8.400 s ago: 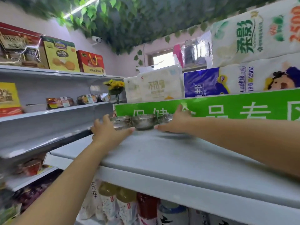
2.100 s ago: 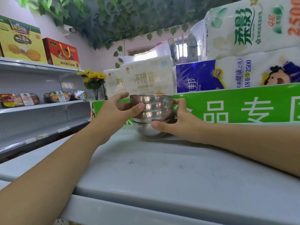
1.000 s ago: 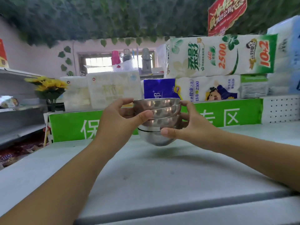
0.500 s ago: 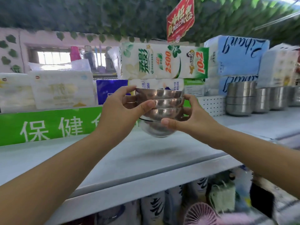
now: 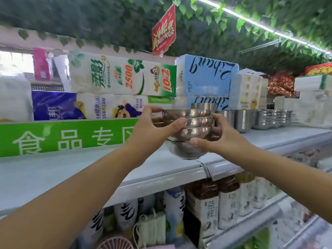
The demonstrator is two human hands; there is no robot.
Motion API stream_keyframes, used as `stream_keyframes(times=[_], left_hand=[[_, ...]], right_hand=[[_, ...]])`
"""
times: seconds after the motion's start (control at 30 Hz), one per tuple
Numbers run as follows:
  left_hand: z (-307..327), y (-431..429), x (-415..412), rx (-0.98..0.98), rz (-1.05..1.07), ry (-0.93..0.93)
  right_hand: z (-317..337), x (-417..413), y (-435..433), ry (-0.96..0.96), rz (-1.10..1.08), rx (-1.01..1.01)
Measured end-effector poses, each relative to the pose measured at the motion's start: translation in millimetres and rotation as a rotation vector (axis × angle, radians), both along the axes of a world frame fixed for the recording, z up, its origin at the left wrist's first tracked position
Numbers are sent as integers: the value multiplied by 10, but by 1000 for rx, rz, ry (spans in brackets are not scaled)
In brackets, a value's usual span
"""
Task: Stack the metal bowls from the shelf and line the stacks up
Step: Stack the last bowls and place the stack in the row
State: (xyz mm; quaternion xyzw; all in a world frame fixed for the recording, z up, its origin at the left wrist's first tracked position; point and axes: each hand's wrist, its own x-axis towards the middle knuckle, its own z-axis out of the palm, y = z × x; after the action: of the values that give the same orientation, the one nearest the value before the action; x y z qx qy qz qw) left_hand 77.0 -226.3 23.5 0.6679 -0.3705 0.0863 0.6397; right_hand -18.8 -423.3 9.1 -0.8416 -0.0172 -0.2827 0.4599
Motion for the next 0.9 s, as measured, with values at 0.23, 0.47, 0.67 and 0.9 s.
stream_keyframes(times=[0.23, 0.47, 0.67, 0.9], left_hand=[[43, -912, -268, 18, -61, 49], [151, -1597, -242, 102, -75, 0], [203, -2192, -64, 173, 3, -77], [308, -2885, 329, 208, 8, -111]], right_hand=[[-13, -312, -834, -34, 13, 68], [-30, -300, -1550, -50, 28, 86], [-15, -70, -2203, -46, 40, 88], [81, 327, -2885, -64, 47, 81]])
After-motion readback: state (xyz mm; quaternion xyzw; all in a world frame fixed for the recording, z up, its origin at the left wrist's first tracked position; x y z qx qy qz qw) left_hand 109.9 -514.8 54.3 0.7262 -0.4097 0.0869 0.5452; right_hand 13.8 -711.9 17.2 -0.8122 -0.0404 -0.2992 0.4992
